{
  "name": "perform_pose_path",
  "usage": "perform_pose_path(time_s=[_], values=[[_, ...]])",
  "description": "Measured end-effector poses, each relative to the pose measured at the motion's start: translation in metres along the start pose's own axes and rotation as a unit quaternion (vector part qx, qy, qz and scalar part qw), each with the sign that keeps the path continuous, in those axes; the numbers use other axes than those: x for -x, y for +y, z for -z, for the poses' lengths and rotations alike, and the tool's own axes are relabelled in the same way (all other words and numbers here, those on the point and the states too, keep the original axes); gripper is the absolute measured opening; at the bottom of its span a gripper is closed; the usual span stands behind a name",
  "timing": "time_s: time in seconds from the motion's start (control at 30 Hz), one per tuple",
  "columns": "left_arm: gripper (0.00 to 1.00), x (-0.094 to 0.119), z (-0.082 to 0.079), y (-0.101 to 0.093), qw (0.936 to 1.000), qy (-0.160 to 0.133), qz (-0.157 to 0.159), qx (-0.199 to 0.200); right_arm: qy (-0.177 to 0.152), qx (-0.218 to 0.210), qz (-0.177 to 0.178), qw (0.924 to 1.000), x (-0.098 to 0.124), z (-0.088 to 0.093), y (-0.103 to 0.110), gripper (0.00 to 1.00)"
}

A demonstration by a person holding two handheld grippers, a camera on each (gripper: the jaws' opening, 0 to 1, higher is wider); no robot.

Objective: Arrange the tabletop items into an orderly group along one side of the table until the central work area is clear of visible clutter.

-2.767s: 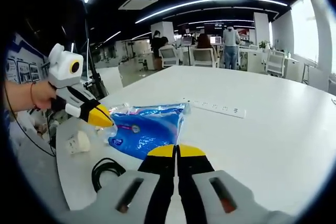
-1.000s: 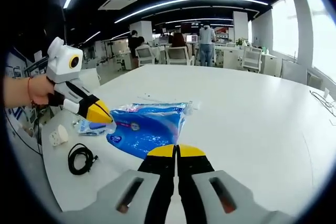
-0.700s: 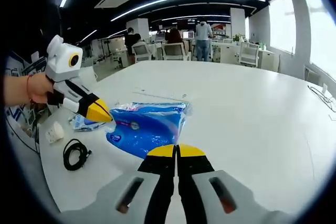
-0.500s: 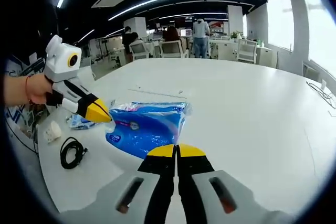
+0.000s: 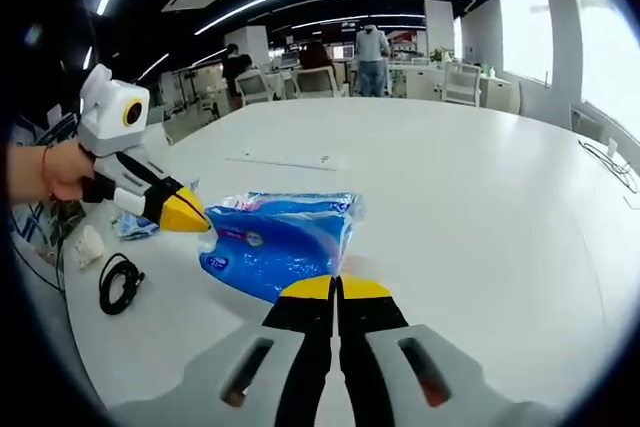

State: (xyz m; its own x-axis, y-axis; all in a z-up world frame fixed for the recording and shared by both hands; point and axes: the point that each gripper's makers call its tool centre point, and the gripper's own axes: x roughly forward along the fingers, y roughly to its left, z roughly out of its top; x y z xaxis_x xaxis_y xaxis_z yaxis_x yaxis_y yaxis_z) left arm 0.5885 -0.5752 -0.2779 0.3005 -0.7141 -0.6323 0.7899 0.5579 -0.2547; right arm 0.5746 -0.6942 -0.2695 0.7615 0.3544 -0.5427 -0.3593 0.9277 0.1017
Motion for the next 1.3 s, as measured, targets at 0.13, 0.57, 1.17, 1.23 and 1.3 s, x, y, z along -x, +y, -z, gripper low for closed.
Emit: perform_pose_path(time_s=[0.13,0.57,1.17,1.23,1.3], values=[[0.00,-0.010,0.004,0.000,1.0000,0.007,0.001,0.003,0.007,-0.005,0.002,1.0000,-0.004,0.008,-0.006,0.00],[0.00,-0.029,0.005,0.000,0.9999,0.009,-0.001,0.008,0.013,-0.017,0.008,0.9997,-0.011,0.020,-0.024,0.00],[0.00,-0.041,0.018,0.005,0.9995,0.024,-0.006,0.019,0.027,-0.033,0.004,0.9991,-0.021,0.037,-0.026,0.00],[0.00,-0.041,0.018,0.006,0.9995,0.023,-0.008,0.019,0.029,-0.034,0.003,0.9990,-0.021,0.038,-0.026,0.00],[0.00,-0.042,0.017,0.007,0.9995,0.022,-0.008,0.022,0.030,-0.034,0.002,0.9990,-0.021,0.038,-0.026,0.00]])
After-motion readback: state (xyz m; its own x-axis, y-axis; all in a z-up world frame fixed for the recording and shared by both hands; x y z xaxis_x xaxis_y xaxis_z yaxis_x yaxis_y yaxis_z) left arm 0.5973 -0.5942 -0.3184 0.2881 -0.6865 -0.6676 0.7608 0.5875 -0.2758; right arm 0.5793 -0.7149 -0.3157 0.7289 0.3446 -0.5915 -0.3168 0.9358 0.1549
